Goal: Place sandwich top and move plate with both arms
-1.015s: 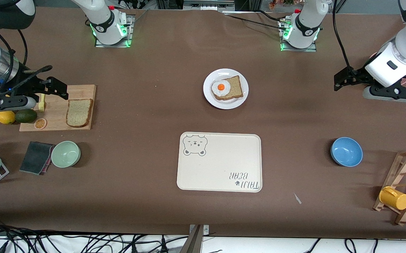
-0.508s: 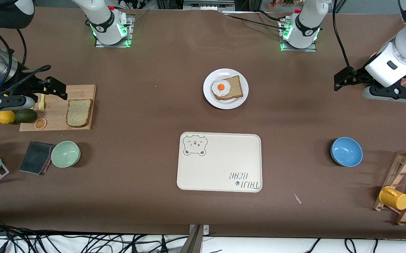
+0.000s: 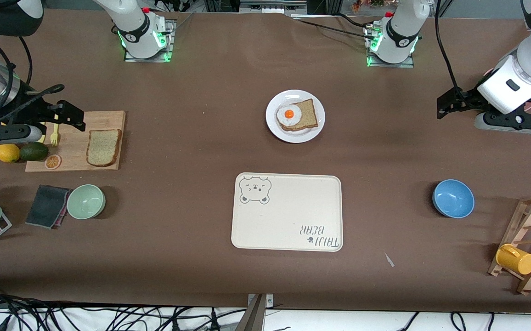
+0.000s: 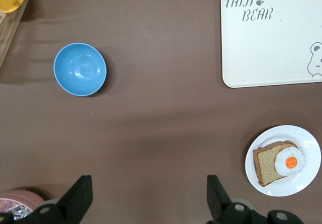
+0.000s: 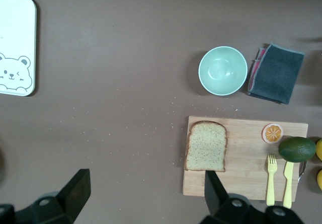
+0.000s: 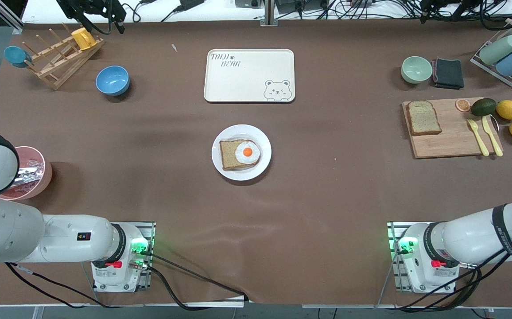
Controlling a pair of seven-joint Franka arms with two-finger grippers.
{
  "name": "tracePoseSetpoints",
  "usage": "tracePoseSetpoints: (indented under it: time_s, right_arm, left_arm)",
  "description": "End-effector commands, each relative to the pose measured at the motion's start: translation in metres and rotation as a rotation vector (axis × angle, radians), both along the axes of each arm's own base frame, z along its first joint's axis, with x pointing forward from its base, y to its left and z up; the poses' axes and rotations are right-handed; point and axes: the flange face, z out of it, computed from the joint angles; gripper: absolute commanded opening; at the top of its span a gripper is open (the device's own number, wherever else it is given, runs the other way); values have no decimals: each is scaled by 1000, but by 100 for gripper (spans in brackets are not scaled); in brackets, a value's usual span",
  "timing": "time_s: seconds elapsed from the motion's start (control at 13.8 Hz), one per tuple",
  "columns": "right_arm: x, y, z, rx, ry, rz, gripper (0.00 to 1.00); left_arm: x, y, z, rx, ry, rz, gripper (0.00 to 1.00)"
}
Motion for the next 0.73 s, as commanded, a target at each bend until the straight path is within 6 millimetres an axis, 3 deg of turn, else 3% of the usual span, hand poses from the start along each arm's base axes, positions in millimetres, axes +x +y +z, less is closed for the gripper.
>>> tracePoseSetpoints:
  time_s: [0.0,0.65]
  right_arm:
    - [-5,-16,10,-10,-14,-10,100]
    - [-10,-18,11,-10,-2,-16,100]
  left_arm:
    - [1,1,6,17,6,-22,100]
    - [0,1,7,17,6,-23,100]
